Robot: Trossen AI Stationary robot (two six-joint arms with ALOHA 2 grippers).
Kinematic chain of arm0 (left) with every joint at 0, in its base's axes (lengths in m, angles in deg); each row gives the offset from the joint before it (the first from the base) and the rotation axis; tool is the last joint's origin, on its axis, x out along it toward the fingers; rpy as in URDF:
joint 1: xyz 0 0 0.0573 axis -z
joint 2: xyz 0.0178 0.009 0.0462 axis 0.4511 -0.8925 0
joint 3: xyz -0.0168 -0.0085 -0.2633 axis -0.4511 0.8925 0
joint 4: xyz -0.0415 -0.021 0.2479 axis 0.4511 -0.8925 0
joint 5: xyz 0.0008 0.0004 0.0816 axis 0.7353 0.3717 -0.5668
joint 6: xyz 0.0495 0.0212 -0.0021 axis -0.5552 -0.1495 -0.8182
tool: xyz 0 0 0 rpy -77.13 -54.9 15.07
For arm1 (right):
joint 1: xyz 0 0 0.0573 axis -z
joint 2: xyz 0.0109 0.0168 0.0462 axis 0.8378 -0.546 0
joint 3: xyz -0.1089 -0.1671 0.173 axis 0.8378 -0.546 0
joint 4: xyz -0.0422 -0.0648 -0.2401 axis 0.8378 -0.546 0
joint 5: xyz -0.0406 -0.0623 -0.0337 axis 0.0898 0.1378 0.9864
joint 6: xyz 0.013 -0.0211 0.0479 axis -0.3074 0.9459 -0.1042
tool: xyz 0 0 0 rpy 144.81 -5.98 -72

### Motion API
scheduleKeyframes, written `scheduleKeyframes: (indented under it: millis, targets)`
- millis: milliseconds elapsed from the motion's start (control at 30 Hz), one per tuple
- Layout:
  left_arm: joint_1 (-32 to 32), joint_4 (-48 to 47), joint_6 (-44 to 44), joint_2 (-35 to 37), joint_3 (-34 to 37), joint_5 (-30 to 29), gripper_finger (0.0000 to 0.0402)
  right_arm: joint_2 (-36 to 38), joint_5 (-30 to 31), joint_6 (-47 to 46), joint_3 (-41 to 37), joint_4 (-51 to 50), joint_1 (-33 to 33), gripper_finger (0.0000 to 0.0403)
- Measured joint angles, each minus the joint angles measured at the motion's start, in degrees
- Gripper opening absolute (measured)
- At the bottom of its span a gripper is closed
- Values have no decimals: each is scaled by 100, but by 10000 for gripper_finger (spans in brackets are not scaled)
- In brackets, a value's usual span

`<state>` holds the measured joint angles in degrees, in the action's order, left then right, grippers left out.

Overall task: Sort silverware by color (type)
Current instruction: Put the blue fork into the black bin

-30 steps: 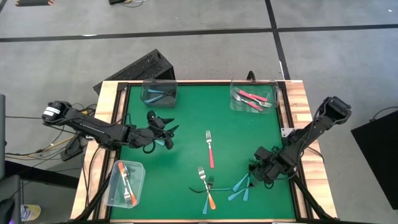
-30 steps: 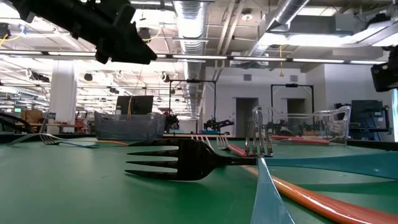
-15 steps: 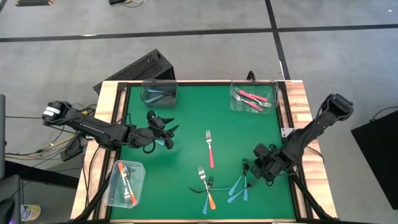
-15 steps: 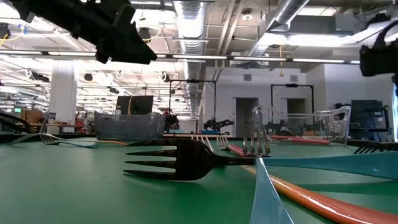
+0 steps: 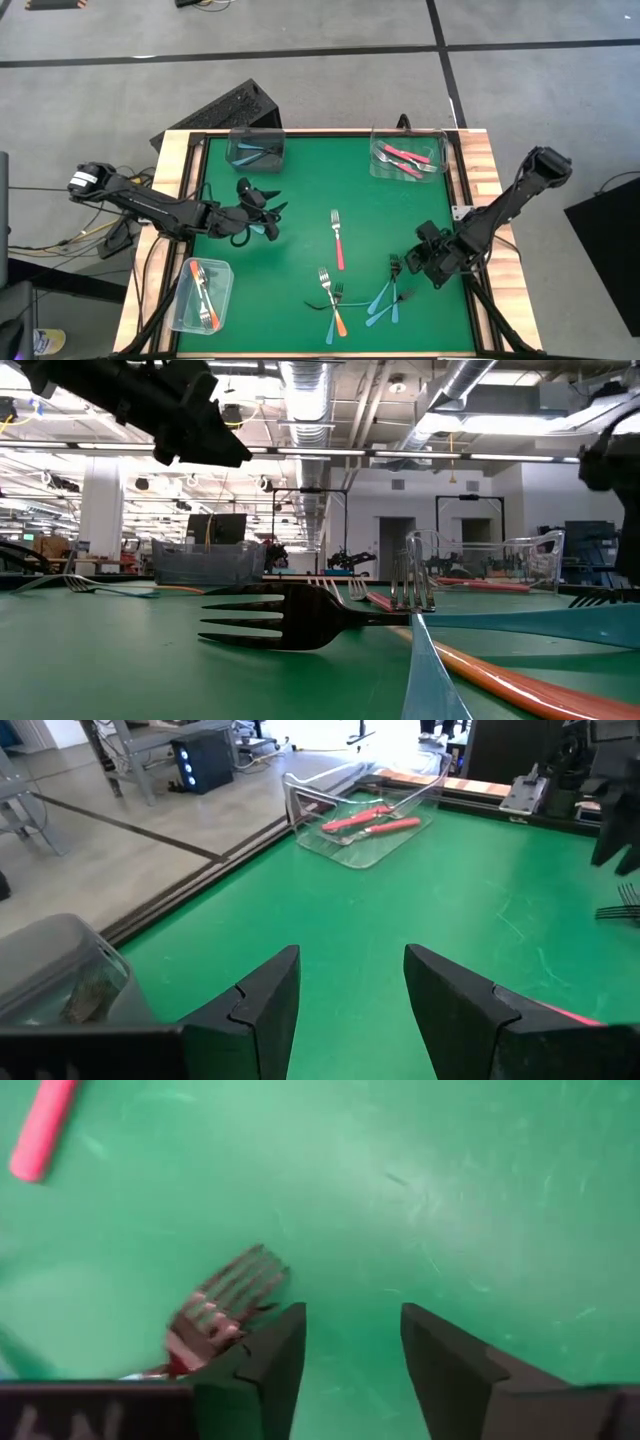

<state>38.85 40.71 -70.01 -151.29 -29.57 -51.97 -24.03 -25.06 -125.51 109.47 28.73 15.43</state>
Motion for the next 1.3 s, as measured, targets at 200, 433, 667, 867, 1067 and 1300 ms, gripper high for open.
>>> scheduleKeyframes:
  millis: [200, 433, 667, 867, 1067, 1300]
  targets:
    - [17, -114, 89, -142, 4, 15, 169, -272, -46, 306, -519, 1558, 0, 175]
    - [20, -1, 92, -138, 2, -40, 169, -433, -92, 410, -593, 1674, 10, 58]
    - [17, 298, -143, -138, 2, -47, 169, -84, 140, 839, -394, 1603, 33, 18]
    - [17, 309, -154, -138, 2, -45, 169, 329, 140, 652, -353, 1267, 37, 43]
    - [20, 304, -127, -138, 2, -37, 169, 397, 159, 1002, -351, 1239, 39, 122]
    - [20, 98, 28, -138, 2, 97, 169, -64, -269, 1226, -351, 1796, 37, 165]
